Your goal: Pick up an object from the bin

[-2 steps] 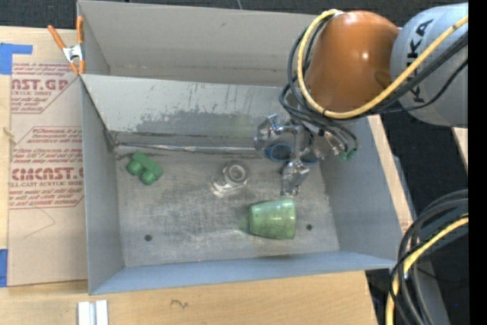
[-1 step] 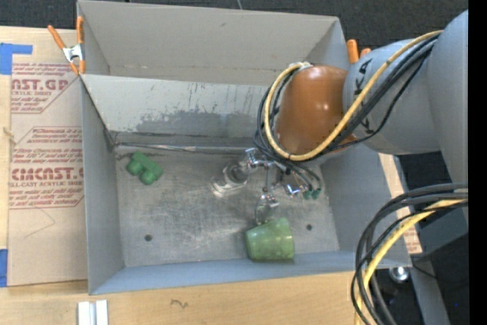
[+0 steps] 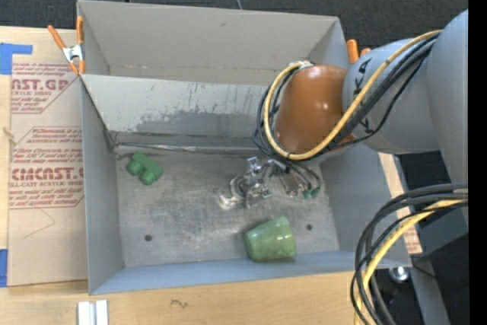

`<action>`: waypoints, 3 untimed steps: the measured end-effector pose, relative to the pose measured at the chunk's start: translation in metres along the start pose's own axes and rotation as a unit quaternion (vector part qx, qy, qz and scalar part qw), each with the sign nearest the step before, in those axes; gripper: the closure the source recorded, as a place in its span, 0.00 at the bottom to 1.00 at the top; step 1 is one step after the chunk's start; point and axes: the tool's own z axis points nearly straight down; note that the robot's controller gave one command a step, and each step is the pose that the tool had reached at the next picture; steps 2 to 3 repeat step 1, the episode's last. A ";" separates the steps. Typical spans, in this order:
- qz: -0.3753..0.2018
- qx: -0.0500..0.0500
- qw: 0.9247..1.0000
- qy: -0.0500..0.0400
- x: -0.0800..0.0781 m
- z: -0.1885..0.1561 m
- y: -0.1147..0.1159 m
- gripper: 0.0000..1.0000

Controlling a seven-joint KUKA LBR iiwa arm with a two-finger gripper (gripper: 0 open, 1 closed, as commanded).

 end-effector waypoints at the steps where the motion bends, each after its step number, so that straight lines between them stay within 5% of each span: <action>1: -0.029 0.001 1.000 0.008 -0.026 -0.125 -0.075 1.00; 3: -0.029 0.001 1.000 0.008 -0.026 -0.125 -0.075 1.00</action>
Offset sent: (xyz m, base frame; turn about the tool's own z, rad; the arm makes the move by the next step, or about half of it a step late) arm 0.0396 -0.0634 0.1215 -0.0608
